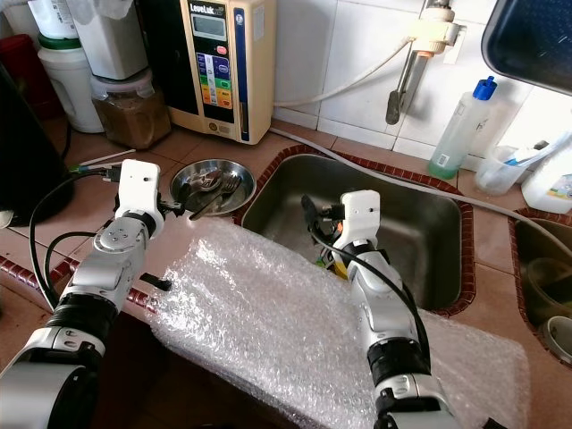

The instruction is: Kitchen organization

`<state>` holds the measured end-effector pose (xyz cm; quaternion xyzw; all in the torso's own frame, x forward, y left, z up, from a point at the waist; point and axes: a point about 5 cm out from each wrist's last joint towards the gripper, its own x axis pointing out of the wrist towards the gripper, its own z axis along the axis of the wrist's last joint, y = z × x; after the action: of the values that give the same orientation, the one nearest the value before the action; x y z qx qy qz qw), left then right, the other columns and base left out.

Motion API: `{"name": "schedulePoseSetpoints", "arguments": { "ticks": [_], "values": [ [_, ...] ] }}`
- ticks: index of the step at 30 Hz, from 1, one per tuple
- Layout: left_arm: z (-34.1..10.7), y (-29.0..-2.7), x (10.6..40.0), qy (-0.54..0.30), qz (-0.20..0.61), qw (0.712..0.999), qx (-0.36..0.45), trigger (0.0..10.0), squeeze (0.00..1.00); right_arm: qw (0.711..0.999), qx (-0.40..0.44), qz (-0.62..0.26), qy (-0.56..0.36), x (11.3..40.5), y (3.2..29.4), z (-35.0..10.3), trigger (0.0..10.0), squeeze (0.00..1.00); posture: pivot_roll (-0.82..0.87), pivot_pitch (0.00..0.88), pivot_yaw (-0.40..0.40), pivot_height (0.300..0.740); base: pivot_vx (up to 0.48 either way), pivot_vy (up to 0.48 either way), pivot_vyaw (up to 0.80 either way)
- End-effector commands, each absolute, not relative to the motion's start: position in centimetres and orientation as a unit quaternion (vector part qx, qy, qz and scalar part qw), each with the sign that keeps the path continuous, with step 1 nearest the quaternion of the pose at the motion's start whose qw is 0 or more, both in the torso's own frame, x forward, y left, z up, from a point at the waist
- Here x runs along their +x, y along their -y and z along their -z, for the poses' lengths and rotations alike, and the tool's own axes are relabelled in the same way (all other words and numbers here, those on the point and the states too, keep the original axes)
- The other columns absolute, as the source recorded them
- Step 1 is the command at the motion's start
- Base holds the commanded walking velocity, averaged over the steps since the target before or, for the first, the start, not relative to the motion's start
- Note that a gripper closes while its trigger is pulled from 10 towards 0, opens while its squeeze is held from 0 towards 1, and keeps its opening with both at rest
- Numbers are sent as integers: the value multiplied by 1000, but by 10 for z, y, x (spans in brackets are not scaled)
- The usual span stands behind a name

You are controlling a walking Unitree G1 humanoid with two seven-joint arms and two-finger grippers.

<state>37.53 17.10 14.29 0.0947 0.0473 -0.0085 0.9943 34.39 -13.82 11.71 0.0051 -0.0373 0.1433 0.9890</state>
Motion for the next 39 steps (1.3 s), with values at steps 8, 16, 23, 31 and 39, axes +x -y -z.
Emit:
{"name": "schedulePoseSetpoints", "arguments": {
  "ticks": [8,16,23,31,39],
  "values": [
    [-130,-164,363,-40,11,996,74,10000,0,961,0,-266,80,332,109,-138,10000,0,52,0,-43,740,0,0,0],
    [-130,-155,364,-36,28,998,50,4078,0,951,21,-291,101,327,103,-155,10000,0,45,0,-38,740,0,0,0],
    [-131,-155,365,-37,30,998,39,0,0,940,23,-322,110,321,96,-165,10000,0,43,0,-35,740,0,0,0],
    [-132,-152,364,-41,30,999,14,0,0,933,5,-344,103,320,93,-166,10000,0,44,0,-38,740,0,0,0],
    [-134,-146,363,-42,35,998,-29,0,0,926,1,-366,93,316,89,-166,10000,0,43,0,-40,740,0,0,0]
  ]
}}
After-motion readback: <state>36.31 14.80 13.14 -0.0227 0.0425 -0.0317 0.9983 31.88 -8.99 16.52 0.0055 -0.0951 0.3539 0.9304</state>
